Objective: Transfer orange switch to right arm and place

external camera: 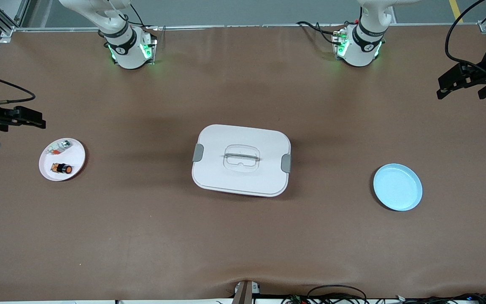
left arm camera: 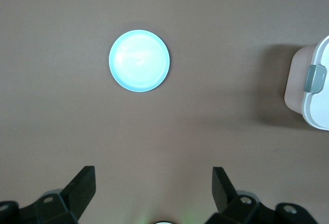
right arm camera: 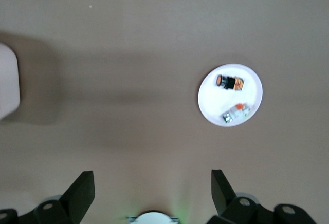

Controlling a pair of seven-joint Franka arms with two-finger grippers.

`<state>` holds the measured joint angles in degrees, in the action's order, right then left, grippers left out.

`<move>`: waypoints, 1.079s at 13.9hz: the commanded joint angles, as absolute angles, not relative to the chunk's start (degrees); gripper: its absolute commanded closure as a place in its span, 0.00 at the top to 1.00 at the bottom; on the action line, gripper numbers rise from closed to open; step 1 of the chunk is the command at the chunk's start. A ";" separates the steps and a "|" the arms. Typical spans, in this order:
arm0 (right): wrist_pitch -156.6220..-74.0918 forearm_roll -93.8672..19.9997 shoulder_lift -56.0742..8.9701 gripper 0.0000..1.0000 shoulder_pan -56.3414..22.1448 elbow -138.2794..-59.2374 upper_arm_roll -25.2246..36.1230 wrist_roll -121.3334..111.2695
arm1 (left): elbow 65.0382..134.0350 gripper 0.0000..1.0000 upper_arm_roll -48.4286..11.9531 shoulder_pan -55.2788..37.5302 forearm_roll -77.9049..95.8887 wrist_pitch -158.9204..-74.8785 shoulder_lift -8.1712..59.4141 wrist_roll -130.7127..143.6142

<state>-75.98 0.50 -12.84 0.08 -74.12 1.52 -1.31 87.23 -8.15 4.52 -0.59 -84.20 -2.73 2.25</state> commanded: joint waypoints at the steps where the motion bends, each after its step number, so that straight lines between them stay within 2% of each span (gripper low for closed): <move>1: -73.83 -0.88 -13.10 1.00 0.70 -72.95 1.14 3.95 | 88.33 1.00 -8.00 4.75 0.00 -83.94 -4.04 0.97; 7: -76.02 -1.41 -8.97 1.00 1.23 -75.40 0.88 3.43 | 89.30 1.00 -8.09 4.75 0.00 -84.55 -4.13 0.97; 12: -81.38 -3.34 -0.46 1.00 1.23 -88.83 1.05 3.60 | 89.65 1.00 -8.09 4.75 0.00 -84.64 -4.48 0.97; 15: -82.97 -3.34 1.31 1.00 0.70 -90.35 0.62 4.56 | 89.65 1.00 -8.09 4.75 0.00 -84.73 -4.39 0.97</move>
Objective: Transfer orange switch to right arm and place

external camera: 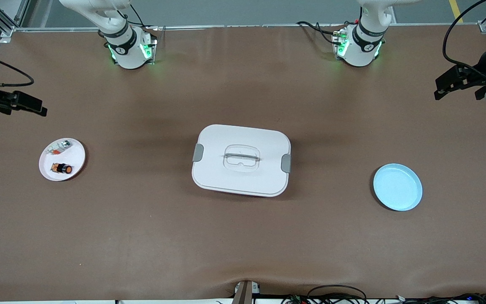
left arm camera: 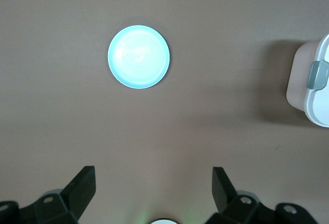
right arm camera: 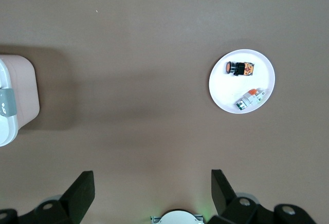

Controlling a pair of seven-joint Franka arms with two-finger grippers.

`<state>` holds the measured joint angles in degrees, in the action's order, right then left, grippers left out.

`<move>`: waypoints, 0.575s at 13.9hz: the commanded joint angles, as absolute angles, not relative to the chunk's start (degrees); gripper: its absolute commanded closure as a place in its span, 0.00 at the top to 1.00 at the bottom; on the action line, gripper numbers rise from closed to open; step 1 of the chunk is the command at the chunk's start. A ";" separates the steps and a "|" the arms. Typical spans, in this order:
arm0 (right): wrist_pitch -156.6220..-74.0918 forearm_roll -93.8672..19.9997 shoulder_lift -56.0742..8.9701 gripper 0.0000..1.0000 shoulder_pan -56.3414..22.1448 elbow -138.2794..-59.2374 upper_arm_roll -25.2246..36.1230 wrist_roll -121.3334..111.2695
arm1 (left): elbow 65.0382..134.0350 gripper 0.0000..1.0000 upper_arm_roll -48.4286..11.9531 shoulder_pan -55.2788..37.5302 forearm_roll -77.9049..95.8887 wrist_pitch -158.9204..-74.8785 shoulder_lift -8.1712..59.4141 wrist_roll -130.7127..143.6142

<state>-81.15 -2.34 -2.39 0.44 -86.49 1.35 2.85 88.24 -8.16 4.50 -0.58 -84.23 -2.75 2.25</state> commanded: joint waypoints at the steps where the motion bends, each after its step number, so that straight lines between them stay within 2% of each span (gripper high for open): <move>1: -83.14 -3.34 1.41 1.00 0.62 -90.26 0.53 7.27 | 89.74 1.00 -8.09 4.75 0.00 -84.64 -4.39 1.05; 8: -82.97 -3.34 2.28 1.00 0.17 -90.35 0.62 8.88 | 88.51 1.00 -8.26 4.48 -0.17 -84.73 -3.61 1.05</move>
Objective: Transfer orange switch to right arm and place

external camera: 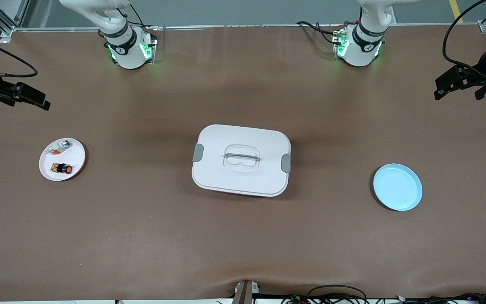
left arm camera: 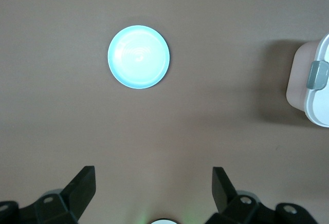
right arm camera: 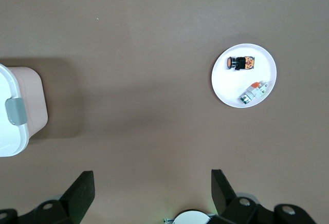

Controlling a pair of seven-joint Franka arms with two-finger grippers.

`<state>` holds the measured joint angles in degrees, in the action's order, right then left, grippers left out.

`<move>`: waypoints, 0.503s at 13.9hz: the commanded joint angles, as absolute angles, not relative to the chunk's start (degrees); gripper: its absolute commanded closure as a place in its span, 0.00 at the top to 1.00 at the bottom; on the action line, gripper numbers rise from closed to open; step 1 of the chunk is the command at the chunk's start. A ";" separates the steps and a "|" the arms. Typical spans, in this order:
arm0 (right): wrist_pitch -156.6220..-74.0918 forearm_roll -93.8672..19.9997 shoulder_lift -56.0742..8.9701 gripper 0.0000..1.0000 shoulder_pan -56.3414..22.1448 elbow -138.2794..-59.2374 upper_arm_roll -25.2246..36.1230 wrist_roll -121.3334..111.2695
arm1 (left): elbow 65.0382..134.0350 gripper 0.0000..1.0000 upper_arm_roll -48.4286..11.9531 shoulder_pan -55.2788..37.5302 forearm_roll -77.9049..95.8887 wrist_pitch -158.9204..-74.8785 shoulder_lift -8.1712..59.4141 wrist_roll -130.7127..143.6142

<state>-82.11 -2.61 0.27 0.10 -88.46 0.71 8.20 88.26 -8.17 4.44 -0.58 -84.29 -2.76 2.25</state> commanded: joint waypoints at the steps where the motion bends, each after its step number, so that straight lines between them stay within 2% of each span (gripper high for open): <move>1: -82.97 -3.34 2.46 1.00 0.18 -90.35 0.62 8.88 | 88.07 1.00 -8.35 4.48 0.09 -84.64 -3.43 1.14; 7: -82.88 -3.34 3.86 1.00 0.53 -91.67 0.88 8.79 | 87.28 1.00 -8.61 4.13 -0.18 -84.64 -2.90 1.67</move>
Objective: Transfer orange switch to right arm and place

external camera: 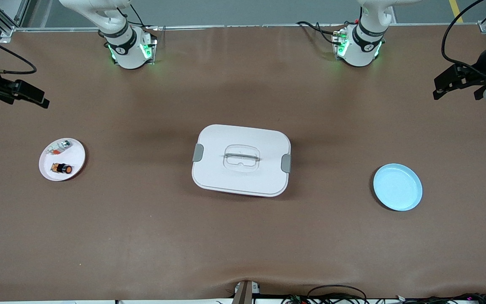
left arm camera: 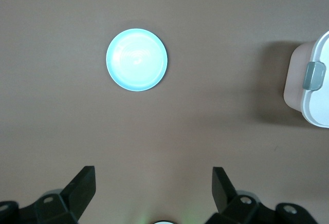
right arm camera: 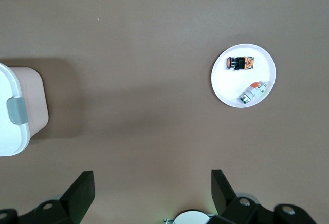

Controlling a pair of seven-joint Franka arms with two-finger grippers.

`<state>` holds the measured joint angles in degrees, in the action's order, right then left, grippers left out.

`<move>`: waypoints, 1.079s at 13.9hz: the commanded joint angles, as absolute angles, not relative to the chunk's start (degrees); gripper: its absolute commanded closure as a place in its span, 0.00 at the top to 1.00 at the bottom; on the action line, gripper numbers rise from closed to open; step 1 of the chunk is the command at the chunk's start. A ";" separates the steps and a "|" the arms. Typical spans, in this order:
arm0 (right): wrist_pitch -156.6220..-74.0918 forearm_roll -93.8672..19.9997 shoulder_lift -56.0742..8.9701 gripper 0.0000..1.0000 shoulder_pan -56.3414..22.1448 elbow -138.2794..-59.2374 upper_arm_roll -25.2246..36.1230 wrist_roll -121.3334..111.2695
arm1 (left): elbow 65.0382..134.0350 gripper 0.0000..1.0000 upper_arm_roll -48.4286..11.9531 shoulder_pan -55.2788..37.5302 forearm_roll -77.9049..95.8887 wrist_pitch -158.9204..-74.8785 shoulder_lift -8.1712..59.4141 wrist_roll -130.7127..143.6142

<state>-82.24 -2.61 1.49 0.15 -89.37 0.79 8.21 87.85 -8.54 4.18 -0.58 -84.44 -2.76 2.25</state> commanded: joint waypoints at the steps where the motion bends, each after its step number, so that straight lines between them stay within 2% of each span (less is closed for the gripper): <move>1: -82.88 -3.34 4.13 1.00 0.61 -92.10 0.88 8.79 | 87.28 1.00 -8.61 4.13 -0.09 -84.64 -2.81 1.93; 9: -85.86 -3.25 8.35 1.00 1.05 -97.64 0.79 8.26 | 86.04 1.00 -8.53 4.22 -0.09 -84.64 -1.85 2.20; 15: -86.57 -3.16 8.26 1.00 1.23 -97.47 0.70 6.77 | 86.04 1.00 -8.61 4.22 0.26 -84.55 -1.85 3.16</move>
<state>-85.55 -2.61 6.72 0.55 -95.84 1.26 7.56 87.32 -8.57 4.17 -0.58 -84.74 -2.41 2.47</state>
